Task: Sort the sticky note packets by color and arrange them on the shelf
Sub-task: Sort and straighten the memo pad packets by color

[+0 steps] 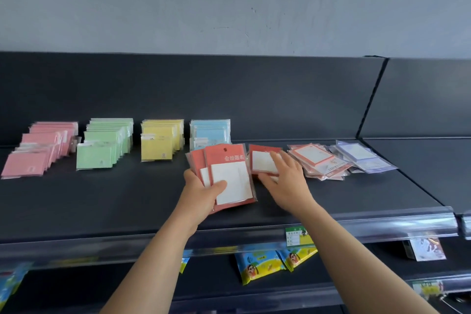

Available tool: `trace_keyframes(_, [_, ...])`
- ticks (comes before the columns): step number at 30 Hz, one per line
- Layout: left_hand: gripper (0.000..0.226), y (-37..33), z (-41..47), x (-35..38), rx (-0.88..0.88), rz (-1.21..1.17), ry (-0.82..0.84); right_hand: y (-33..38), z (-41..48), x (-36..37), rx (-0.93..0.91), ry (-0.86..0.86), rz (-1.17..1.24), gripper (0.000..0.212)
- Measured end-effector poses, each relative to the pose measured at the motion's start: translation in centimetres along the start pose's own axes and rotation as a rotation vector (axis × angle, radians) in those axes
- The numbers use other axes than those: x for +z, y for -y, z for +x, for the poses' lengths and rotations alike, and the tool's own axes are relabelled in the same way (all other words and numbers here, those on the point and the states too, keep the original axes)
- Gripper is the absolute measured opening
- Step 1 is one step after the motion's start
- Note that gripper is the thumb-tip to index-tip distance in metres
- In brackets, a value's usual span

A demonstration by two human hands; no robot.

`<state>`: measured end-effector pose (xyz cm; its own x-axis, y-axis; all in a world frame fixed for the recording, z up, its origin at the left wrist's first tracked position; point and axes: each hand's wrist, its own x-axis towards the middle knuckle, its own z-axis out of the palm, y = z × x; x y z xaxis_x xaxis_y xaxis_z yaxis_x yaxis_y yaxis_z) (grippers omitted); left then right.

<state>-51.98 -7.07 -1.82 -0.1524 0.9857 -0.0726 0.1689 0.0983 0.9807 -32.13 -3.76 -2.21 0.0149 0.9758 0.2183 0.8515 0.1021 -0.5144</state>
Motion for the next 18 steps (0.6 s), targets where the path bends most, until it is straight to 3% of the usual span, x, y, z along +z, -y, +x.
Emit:
trace_keyframes(2, [0.044, 0.1, 0.1, -0.6, -0.005, -0.016, -0.033, -0.5, 0.2, 0.3, -0.079, 0.163, -0.155, 0.057])
trace_keyframes(3, [0.044, 0.2, 0.2, -0.9, -0.006, -0.021, -0.056, -0.7, 0.1, 0.4, -0.095, 0.191, -0.116, 0.052])
trace_keyframes(6, [0.044, 0.5, 0.4, -1.7, -0.012, -0.048, -0.131, -0.9, -0.2, 0.3, -0.048, 0.013, 0.142, 0.024])
trace_keyframes(7, [0.044, 0.7, 0.5, -1.8, -0.016, -0.059, -0.14, -0.7, -0.1, 0.3, 0.014, -0.042, 0.189, 0.024])
trace_keyframes(11, [0.042, 1.0, 0.4, -1.7, -0.006, -0.038, -0.132, 0.9, 0.8, 0.7, 0.307, 0.019, 0.173, 0.07])
trace_keyframes(15, [0.042, 1.1, 0.3, -1.9, -0.015, -0.06, -0.127, 2.3, 2.6, 1.0, 0.467, 0.02, 0.051, 0.087])
trace_keyframes(18, [0.043, 1.1, 0.1, -1.9, -0.018, -0.071, -0.118, 2.3, 3.3, 1.2, 0.573, -0.038, 0.259, 0.103])
